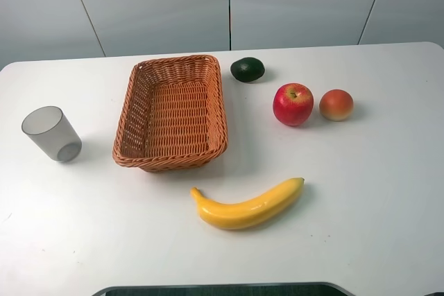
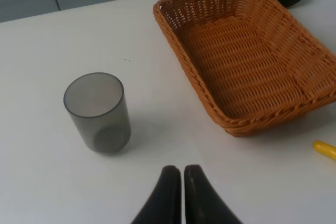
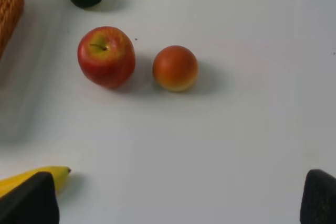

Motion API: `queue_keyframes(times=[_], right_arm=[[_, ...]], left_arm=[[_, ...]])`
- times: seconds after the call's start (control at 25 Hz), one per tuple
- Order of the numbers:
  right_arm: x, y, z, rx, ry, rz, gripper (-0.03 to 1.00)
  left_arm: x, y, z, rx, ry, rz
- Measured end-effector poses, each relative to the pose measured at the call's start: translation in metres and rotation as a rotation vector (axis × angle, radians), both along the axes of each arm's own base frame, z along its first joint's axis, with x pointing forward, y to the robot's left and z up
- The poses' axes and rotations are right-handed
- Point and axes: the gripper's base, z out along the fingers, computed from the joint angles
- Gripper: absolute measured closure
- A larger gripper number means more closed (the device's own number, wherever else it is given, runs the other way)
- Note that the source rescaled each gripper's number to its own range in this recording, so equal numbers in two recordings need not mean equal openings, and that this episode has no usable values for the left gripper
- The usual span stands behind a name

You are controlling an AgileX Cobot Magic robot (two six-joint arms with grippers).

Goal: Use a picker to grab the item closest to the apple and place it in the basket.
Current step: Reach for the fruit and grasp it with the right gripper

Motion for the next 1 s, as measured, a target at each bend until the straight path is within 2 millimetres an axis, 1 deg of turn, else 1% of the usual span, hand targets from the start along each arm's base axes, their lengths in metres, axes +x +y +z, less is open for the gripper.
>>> queue_keyframes(times=[0.12,0.24,0.4,0.56,0.64,0.76,1.0], right_arm=[[0.026,0.002,0.005,-0.024,0.05,0.021,-0.03],[0.056,0.006,0.005,-0.043,0.121,0.047,-0.03],[0.097,0.013,-0.006,-0.041,0.24,0.103,-0.03],[0.137,0.019,-0.026,-0.053,0.357,0.166,-0.03],[0.154,0.023,-0.04,-0.058,0.413,0.215,-0.03],[0.177,0.027,-0.057,-0.08,0.469,0.301,-0.03],[0.217,0.031,-0.087,-0.113,0.543,0.39,-0.03]], left_arm=[[0.0,0.0,0.0,0.0,0.0,0.0],[0.0,0.0,0.0,0.0,0.0,0.0],[0.0,0.0,0.0,0.0,0.0,0.0],[0.0,0.0,0.0,0.0,0.0,0.0],[0.0,0.0,0.0,0.0,0.0,0.0],[0.0,0.0,0.0,0.0,0.0,0.0],[0.0,0.0,0.0,0.0,0.0,0.0]])
